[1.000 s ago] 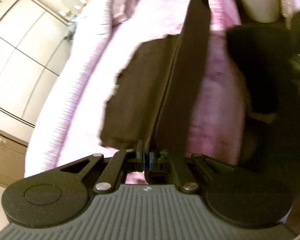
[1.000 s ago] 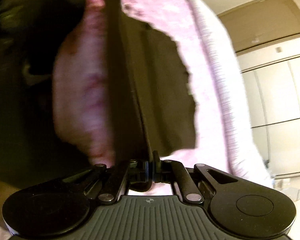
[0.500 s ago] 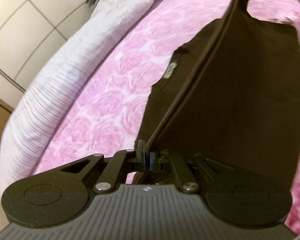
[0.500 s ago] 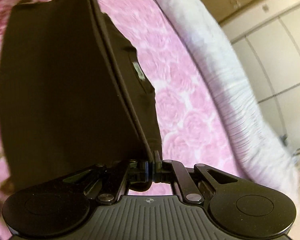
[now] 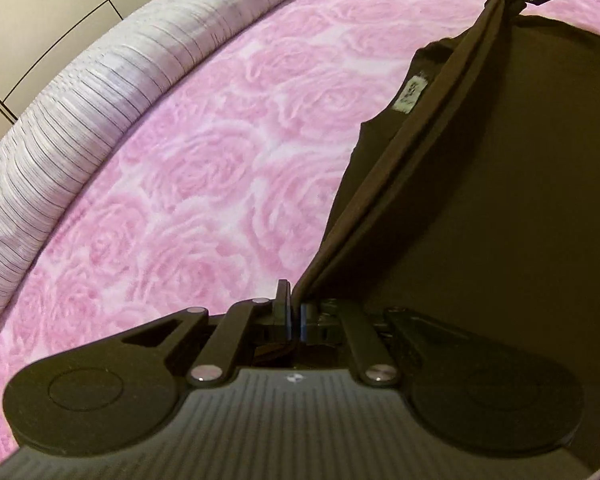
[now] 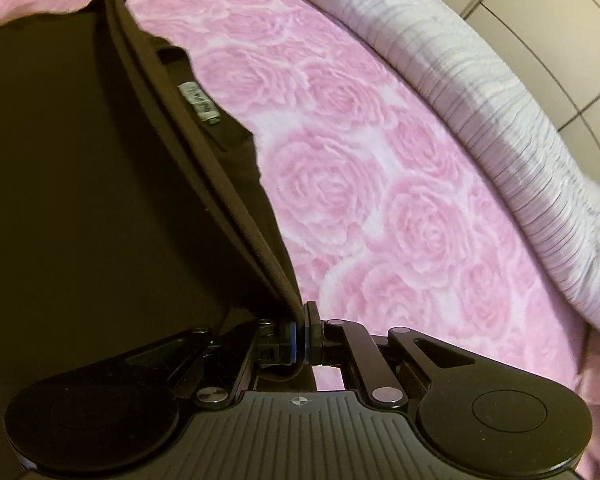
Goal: Fold clothes
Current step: 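Lift the hem with both grippers and fold it toward the collar, then lay the folded hem down and open both grippers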
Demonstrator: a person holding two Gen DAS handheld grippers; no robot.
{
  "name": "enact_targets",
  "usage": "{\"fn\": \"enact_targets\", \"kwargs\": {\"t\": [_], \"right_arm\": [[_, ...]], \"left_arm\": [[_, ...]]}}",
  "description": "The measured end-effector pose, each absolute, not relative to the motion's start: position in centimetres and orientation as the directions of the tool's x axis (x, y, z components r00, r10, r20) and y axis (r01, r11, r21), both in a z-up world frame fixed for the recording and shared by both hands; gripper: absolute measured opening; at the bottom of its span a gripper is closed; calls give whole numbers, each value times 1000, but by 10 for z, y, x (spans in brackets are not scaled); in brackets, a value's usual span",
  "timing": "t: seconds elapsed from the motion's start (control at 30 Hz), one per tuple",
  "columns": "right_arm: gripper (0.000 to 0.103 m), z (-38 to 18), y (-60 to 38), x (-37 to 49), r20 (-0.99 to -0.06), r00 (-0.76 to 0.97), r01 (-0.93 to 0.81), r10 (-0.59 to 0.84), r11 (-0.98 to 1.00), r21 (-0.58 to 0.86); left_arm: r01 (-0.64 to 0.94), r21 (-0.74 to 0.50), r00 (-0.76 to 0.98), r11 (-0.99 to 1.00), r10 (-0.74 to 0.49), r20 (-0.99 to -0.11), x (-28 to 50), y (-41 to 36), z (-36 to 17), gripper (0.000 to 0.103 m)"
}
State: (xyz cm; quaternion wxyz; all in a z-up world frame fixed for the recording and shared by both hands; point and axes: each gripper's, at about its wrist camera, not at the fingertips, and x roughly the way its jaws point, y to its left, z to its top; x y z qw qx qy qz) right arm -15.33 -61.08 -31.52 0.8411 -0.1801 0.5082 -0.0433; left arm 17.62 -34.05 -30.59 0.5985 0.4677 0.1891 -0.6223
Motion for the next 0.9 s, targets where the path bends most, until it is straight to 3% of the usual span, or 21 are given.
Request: {"fn": "enact_targets", "kwargs": {"t": [0.27,0.33,0.37,0.43,0.5,0.57,0.67,0.9], "right_arm": [[2,-332,-631,-149,-843,498,-38,-203,966,-256],[2,-327,-640,-149,-838,516,8,-176,980,-201],[5,-324,-645,-149,-833,527,34,-166,984,-174],[22,-319,-656,-152,-814,556,115,-166,986,-122],[45,-315,-669,-157,-794,581,220,-177,974,-56],[52,-314,-679,-163,-784,594,310,-181,951,15],[55,-309,-676,-173,-765,612,373,-202,926,55],[55,-295,-690,-209,-726,679,474,-110,820,320]], "left_arm": [[953,256,123,-161,-567,-815,190,-352,-317,5],[966,236,136,-105,-571,-809,197,-354,-316,12],[972,228,155,-56,-576,-803,202,-355,-315,15],[977,195,209,88,-586,-783,217,-354,-312,23],[960,156,266,231,-588,-764,233,-352,-309,19],[948,144,287,283,-569,-771,238,-346,-308,18],[941,159,306,300,-547,-779,238,-333,-304,18],[955,163,280,249,-567,-775,201,-284,-285,19]]}}
